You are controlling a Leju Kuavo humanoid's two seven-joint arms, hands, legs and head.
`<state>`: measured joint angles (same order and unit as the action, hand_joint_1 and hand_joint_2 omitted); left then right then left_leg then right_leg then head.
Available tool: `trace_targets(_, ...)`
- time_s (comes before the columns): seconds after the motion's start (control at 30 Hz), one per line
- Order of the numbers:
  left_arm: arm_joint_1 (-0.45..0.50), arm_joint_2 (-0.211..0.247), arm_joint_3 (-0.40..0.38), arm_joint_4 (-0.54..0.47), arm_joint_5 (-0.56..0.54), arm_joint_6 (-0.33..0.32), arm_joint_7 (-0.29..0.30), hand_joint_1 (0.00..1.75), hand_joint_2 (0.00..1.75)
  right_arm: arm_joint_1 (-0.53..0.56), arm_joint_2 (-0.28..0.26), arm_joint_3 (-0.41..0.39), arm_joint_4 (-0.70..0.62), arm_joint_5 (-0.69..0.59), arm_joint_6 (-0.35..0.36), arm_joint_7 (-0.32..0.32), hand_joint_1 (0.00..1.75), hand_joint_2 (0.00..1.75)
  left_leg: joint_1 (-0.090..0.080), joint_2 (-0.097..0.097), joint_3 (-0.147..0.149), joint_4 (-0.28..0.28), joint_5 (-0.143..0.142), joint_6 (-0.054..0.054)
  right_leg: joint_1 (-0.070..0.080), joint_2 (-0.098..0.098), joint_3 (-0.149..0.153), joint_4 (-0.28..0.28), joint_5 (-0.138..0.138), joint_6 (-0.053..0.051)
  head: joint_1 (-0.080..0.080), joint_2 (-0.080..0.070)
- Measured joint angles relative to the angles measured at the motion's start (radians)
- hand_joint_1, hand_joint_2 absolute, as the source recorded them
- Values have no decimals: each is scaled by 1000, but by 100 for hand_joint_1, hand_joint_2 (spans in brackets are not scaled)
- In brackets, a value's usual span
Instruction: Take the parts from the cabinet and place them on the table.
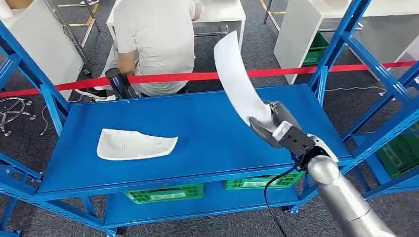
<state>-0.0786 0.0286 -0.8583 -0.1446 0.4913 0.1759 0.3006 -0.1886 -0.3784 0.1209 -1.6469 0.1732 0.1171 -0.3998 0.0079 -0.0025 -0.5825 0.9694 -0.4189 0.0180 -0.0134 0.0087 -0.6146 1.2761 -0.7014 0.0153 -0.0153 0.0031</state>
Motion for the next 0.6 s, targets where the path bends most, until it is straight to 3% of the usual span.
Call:
trace_targets(0.03, 0, -2, 0, 0, 0, 0, 0, 0, 175, 9, 7, 0, -10, 5, 0, -2, 175, 175, 4, 0, -4, 4, 0, -5, -7, -1, -15, 18, 10, 7, 0, 0)
trace_targets(0.07, 0, -4, 0, 0, 2, 0, 0, 0, 175, 17, 13, -1, -20, 8, -1, -4, 175, 175, 9, 0, -8, 8, 0, -11, -14, -2, -8, -7, 42, 15, 0, 0)
trace_targets(0.13, 0, -10, 0, 0, 2, 0, 0, 0, 175, 41, 26, -4, -53, 14, -8, -14, 175, 175, 29, -1, -22, 32, -6, -33, -33, -8, 73, -181, 147, 40, 0, 0)
trace_targets(0.17, 0, -11, 0, 0, 2, 1, -2, 0, 175, 51, 30, -8, -69, 11, -10, -19, 175, 175, 37, -1, -32, 51, -12, -47, -41, -10, 104, -257, 152, 56, 0, 0)
trace_targets(0.2, 0, -1, 0, 3, 2, 4, -4, 0, 175, 66, 40, -11, -76, 3, -12, -26, 175, 175, 30, -7, -38, 57, -12, -61, -26, 5, 101, -223, 155, 49, 5, 0)
trace_targets(0.23, 1, -7, 0, 2, 3, 5, -7, 0, 175, 85, 40, -19, -89, -7, -11, -32, 175, 175, 29, -11, -42, 68, -13, -69, -26, 9, 84, -212, 162, 26, 10, 0)
trace_targets(0.27, 0, -8, 0, 2, 6, 7, -8, 0, 175, 98, 41, -24, -104, -20, -8, -44, 175, 175, 29, -15, -48, 76, -11, -74, -31, 10, 81, -215, 145, 3, 7, 0)
trace_targets(0.3, 1, -10, 0, 2, 7, 8, -10, 0, 175, 112, 42, -26, -116, -27, -2, -52, 175, 175, 28, -16, -50, 72, -6, -79, -29, 10, 73, -207, 147, -5, 7, 0)
trace_targets(0.37, 5, -8, 0, 2, 10, 4, -11, 0, 175, 129, 42, -37, -135, -48, 8, -73, 175, 175, 34, -14, -65, 76, -6, -90, -27, 6, 54, -200, 160, -30, 5, 0)
trace_targets(0.4, 5, -7, 0, 2, 11, 3, -12, 0, 175, 135, 42, -38, -142, -50, 13, -77, 175, 175, 33, -8, -78, 103, -44, -88, -25, 6, 48, -201, 167, -39, 4, 0)
trace_targets(0.47, 4, -8, 0, 2, 17, 2, -17, 0, 175, 136, 43, -39, -150, -51, 21, -80, 175, 175, 26, -3, -127, 249, -147, -85, -18, 6, 28, -201, 182, -48, 2, 0)
trace_targets(0.5, 3, -8, 0, 2, 21, 2, -20, 0, 175, 136, 47, -39, -151, -47, 20, -73, 175, 175, 23, -3, -150, 326, -185, -83, -12, 5, 18, -201, 189, -52, 1, 0)
trace_targets(0.53, 3, -9, 0, 2, 23, 2, -21, 0, 175, 136, 49, -39, -151, -43, 18, -63, 175, 175, 19, -3, -156, 370, -200, -77, -6, 3, 10, -201, 195, -55, 1, 0)
trace_targets(0.57, 3, -10, -1, 2, 27, 2, -21, 0, 175, 136, 51, -39, -151, -37, 15, -56, 175, 175, 13, -3, -142, 372, -193, -68, 0, 3, 1, -201, 202, -57, 1, 0)
trace_targets(0.6, 3, -12, 0, 1, 29, 1, -21, 0, 175, 136, 52, -39, -153, -34, 12, -52, 175, 175, 4, -3, -103, 326, -167, -53, 7, 3, -8, -201, 210, -59, 1, 0)
